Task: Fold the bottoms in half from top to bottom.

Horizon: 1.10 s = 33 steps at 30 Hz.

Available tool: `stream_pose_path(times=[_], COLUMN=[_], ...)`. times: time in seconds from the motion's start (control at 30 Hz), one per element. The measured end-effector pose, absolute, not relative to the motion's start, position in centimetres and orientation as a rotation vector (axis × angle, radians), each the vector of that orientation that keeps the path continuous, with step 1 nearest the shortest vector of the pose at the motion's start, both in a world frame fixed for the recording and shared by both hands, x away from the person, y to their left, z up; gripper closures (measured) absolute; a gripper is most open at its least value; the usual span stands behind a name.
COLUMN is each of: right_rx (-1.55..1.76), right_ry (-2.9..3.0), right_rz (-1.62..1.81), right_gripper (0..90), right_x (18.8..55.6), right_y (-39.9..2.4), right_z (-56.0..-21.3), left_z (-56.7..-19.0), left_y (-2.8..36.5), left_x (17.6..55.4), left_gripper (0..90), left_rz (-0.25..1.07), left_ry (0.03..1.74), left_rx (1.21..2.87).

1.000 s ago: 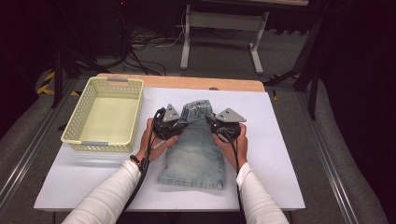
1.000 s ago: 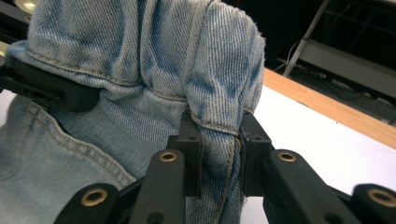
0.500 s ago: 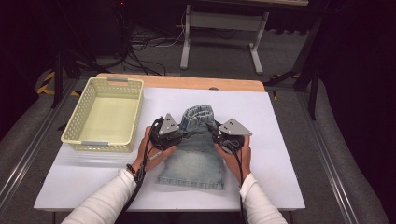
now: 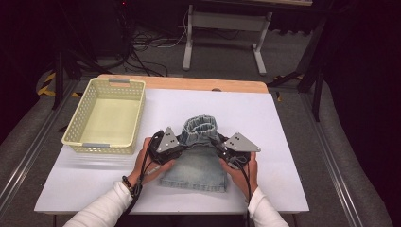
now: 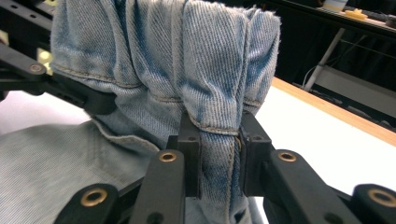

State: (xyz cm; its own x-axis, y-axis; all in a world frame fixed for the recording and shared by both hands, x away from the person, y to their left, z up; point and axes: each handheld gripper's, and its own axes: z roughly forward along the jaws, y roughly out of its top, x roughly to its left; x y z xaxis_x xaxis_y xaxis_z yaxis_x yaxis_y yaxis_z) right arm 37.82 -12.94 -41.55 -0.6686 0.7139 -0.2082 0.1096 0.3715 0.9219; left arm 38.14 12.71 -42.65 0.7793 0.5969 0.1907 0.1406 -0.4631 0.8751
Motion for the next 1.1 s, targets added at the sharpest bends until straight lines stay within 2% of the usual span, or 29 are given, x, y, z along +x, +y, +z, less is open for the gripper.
stream_pose_path(times=[0.67, 1.1], right_rx=[0.637, 0.649], right_ry=[2.146, 2.199], right_rz=[1.284, 1.244], right_gripper=[68.9, 57.5], right_x=[34.0, 32.2], right_y=[-13.5, -13.5], right_z=[-42.5, -43.3], left_z=[-43.8, -44.0], left_y=[14.0, 15.5], left_x=[35.2, 33.5], left_gripper=[63.3, 55.0], left_rz=[0.579, 0.531], left_ry=[0.478, 0.476], left_rx=[2.092, 2.107])
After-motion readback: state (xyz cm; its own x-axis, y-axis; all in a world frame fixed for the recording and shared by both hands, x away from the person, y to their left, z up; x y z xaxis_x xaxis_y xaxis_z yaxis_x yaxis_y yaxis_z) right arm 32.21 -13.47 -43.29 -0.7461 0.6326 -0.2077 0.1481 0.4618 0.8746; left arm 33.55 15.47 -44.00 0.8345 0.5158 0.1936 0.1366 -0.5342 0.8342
